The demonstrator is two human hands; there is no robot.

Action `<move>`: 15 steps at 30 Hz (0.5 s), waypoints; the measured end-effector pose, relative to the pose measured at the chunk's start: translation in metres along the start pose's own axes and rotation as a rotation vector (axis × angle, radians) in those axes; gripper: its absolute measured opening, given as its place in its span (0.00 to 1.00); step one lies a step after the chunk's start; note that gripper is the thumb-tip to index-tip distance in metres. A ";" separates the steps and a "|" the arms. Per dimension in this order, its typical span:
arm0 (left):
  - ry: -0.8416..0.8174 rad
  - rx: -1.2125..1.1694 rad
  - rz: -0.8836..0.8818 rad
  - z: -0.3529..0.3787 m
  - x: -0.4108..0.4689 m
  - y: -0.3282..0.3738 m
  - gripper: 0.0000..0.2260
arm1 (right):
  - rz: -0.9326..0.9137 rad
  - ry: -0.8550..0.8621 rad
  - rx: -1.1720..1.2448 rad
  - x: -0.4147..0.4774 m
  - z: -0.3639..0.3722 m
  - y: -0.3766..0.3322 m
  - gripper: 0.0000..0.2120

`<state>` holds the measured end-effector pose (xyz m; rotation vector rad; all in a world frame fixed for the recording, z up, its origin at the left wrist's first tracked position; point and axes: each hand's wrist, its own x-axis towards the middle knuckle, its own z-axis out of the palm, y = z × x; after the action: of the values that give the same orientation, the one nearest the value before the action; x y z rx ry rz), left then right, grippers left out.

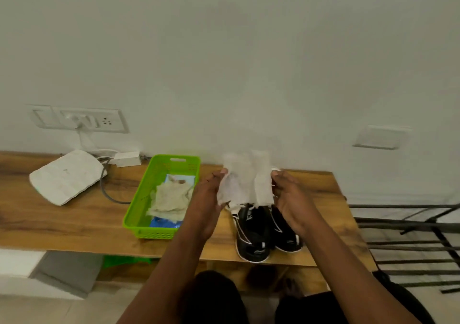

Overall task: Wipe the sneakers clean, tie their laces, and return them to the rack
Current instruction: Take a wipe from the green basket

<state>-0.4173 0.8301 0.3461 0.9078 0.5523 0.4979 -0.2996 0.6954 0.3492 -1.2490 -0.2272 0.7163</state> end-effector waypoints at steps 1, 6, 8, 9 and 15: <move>-0.002 0.038 -0.018 0.019 -0.003 -0.011 0.07 | 0.000 -0.004 -0.022 -0.008 -0.014 -0.004 0.13; -0.019 0.183 -0.120 0.085 -0.008 -0.069 0.09 | -0.085 -0.028 -0.364 -0.026 -0.067 -0.013 0.20; -0.041 0.192 -0.147 0.099 0.000 -0.087 0.11 | -0.074 0.023 -0.515 -0.015 -0.091 -0.007 0.28; -0.065 0.209 -0.152 0.104 0.004 -0.092 0.13 | -0.077 0.051 -0.596 -0.008 -0.099 -0.005 0.27; 0.006 0.415 -0.006 0.099 0.021 -0.103 0.21 | -0.271 0.085 -0.986 0.030 -0.103 -0.032 0.05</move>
<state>-0.3218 0.7308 0.3047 1.2995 0.6770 0.3856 -0.2104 0.6290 0.3386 -2.1204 -0.7203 0.2908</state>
